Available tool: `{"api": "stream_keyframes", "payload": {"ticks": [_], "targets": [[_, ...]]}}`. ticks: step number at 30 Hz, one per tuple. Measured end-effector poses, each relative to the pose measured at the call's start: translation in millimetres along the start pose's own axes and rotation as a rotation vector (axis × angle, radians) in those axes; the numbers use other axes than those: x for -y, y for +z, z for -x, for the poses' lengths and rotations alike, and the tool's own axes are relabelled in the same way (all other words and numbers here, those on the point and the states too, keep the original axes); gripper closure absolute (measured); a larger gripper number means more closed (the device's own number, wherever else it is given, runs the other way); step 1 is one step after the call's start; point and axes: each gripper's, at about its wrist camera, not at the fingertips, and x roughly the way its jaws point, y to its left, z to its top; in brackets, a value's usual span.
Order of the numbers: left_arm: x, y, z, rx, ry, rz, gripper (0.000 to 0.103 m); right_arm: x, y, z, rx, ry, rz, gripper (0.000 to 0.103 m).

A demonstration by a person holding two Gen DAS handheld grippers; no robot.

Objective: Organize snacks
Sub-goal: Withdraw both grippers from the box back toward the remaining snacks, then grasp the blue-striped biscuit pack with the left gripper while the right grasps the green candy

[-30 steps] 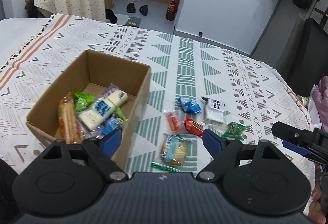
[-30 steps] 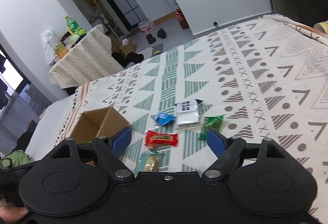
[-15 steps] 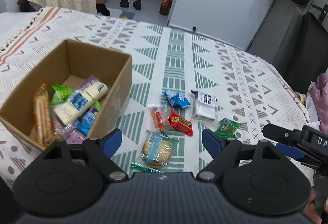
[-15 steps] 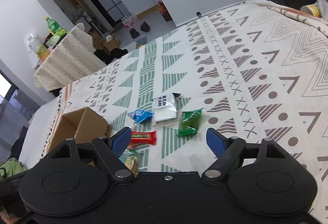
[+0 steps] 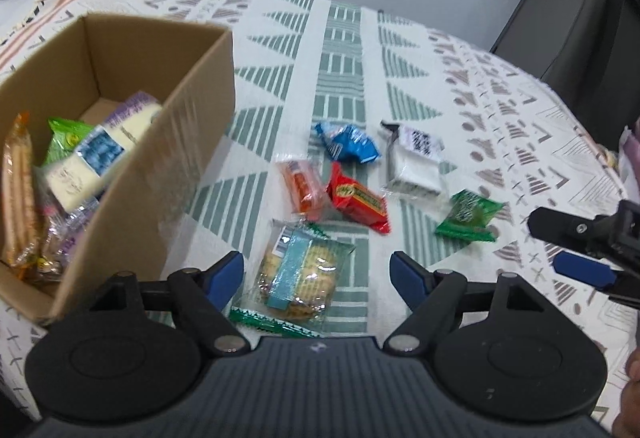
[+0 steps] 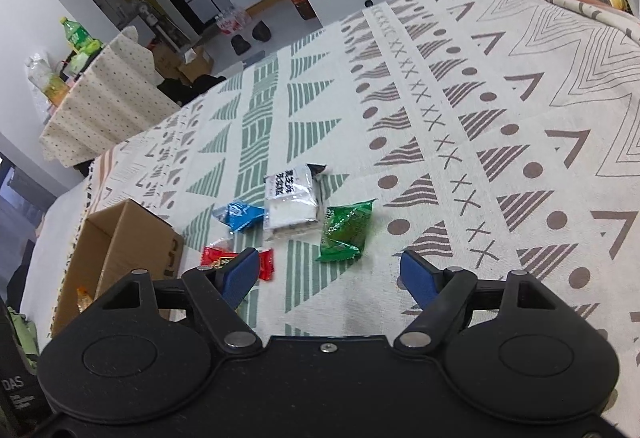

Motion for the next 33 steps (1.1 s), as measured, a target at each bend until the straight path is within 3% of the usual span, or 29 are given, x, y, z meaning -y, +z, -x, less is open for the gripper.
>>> {"api": "stream_keyframes", "payload": {"ticks": [2,8,15,21,25,33], "targets": [[-2.4,-0.3,-10.2,-0.021,0.008,0.004,0.023,-0.6,0.1,-4.7,-0.007,-0.004,0.005,0.026],[-6.5,-2.1,-26.7,-0.058,0.028,-0.006,0.055,-2.0,2.2,-26.0,-0.021,-0.027,0.002,0.028],[-7.5,4.2,-30.6,-0.062,0.011,0.034,0.056,-3.9,8.8,-51.6,-0.031,-0.057,-0.016,0.032],[-9.3,7.7,-31.7,-0.075,0.001,0.050,0.056,-3.2,7.4,-72.1,-0.059,-0.067,-0.026,0.045],[-10.1,7.9,-27.6,-0.081,0.000,0.046,0.056,-1.2,8.6,-75.6,-0.045,-0.087,-0.020,0.075],[-4.5,9.2,-5.2,-0.036,-0.008,0.028,0.056,-9.0,5.7,-57.9,-0.029,-0.052,-0.005,0.076]]}}
